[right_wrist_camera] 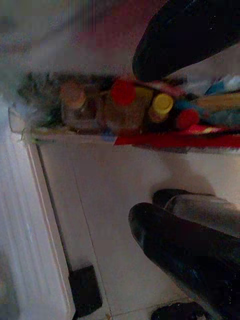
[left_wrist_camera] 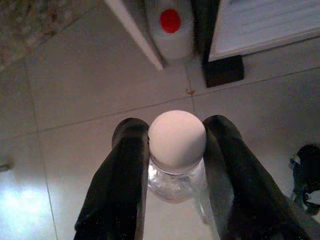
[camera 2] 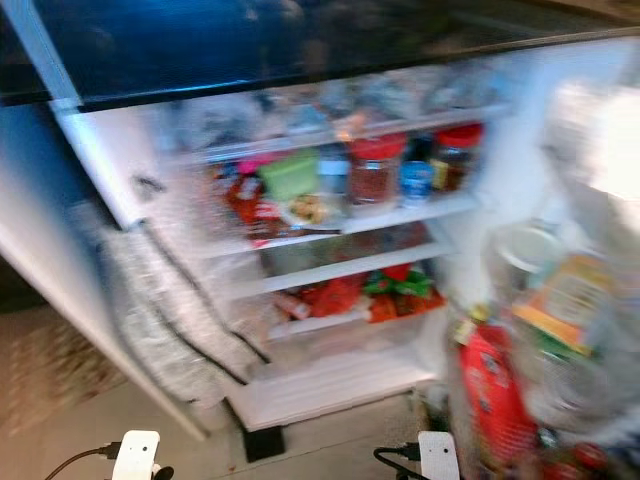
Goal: Restocking fridge
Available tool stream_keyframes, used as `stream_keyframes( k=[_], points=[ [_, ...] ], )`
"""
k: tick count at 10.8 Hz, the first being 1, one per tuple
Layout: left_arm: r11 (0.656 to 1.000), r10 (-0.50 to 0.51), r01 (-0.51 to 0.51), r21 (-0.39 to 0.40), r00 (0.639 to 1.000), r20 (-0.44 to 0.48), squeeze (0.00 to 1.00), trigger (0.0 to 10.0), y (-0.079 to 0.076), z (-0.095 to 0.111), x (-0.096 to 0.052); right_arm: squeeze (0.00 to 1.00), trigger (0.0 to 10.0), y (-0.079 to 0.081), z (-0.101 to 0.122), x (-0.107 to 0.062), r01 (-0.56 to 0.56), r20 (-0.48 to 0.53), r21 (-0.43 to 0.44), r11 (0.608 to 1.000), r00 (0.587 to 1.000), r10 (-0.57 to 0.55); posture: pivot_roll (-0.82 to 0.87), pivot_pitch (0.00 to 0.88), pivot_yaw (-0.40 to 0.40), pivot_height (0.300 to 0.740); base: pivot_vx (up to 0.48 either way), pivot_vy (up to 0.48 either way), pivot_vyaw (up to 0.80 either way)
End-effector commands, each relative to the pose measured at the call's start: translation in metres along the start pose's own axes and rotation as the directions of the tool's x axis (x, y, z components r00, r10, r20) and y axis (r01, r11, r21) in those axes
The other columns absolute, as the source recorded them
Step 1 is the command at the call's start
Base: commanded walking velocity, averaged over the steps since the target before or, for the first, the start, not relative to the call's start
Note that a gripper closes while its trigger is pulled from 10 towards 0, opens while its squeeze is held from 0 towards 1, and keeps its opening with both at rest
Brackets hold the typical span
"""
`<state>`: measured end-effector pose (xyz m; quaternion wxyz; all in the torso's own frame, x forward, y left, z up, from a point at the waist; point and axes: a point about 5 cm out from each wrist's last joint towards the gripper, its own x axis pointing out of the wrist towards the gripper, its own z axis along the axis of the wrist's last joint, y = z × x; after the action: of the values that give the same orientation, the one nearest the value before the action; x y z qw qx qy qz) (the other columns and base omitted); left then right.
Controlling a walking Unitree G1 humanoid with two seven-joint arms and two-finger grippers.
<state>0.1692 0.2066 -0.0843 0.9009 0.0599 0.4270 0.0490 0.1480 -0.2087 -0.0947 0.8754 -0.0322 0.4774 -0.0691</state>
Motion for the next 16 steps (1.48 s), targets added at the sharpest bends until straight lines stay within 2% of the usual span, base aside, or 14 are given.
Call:
stream_keyframes(
  k=[1,8,12,13,14,16],
  points=[
    [1.0,0.011,-0.01,0.011,1.0,-0.002,0.0,10.0,0.004,-0.003,-0.001,0.0,10.0,0.003,-0.004,-0.001,-0.004,-0.011,0.001,1.0,1.0,0.004,-0.11,0.023,0.033,0.74,0.0,-0.277,0.0],
    [1.0,0.005,-0.005,0.009,1.0,0.001,0.0,10.0,0.003,-0.002,-0.001,0.0,10.0,0.0,-0.005,-0.001,-0.011,-0.016,0.0,1.0,1.0,0.011,-0.11,0.022,0.033,0.74,0.0,-0.281,0.0],
    [1.0,-0.009,0.009,0.011,0.999,0.037,0.0,10.0,-0.002,0.008,0.002,0.0,10.0,0.004,-0.002,0.0,-0.028,-0.006,0.008,1.0,1.0,0.028,-0.11,0.02,0.035,0.74,0.0,-0.275,0.0],
    [1.0,-0.025,0.025,0.003,0.998,0.06,0.0,10.0,-0.004,0.015,0.003,0.0,10.0,0.005,-0.002,0.0,-0.035,-0.007,0.007,0.999,0.999,0.035,-0.11,0.021,0.035,0.74,0.0,0.0,0.0],
    [0.999,-0.047,0.047,0.002,0.992,0.121,0.0,10.0,-0.007,0.029,0.005,0.0,10.0,0.007,-0.003,-0.001,-0.048,-0.009,0.007,0.999,0.999,0.048,-0.11,0.022,0.034,0.74,0.0,0.0,0.0],
    [0.996,-0.088,0.077,0.048,0.954,0.288,0.0,10.0,-0.011,0.069,0.007,0.0,10.0,0.01,-0.004,-0.001,-0.059,-0.011,0.006,0.998,0.998,0.059,-0.11,0.022,0.036,0.74,0.0,0.0,0.0]
  ],
)
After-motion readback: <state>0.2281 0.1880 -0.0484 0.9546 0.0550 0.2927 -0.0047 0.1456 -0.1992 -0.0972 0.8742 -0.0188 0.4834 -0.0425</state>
